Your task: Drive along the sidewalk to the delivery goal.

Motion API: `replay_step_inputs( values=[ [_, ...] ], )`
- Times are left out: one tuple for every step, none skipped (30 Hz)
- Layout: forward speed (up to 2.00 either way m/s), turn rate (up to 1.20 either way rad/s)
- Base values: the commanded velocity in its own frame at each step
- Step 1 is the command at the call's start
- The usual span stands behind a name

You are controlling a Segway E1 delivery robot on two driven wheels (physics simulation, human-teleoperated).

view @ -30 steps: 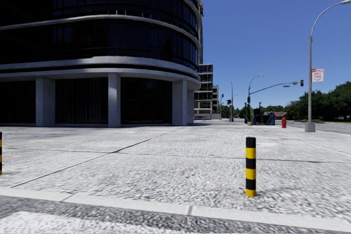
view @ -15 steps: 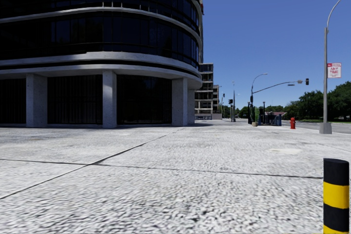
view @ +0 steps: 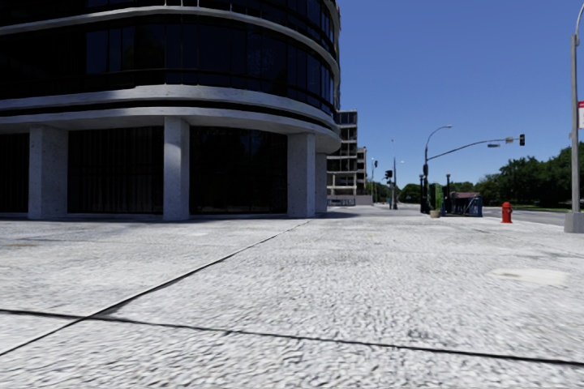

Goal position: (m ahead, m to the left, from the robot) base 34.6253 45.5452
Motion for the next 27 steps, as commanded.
replay_step_inputs(
  values=[
    [2.00,0.00],
    [2.00,0.00],
    [2.00,0.00],
    [2.00,0.00],
    [2.00,0.00],
    [2.00,0.00],
    [2.00,0.00],
    [2.00,0.00],
    [2.00,0.00],
    [2.00,0.00],
    [2.00,0.00],
    [2.00,0.00],
    [2.00,0.00],
    [2.00,0.00],
    [2.00,0.00],
    [2.00,0.00],
    [2.00,0.00],
    [2.00,0.00],
    [2.00,0.00],
    [2.00,0.00],
    [2.00,0.00],
    [2.00,0.00],
    [2.00,0.00],
    [2.00,0.00],
    [2.00,0.00],
    [2.00,0.00],
    [2.00,0.00]
  ],
)
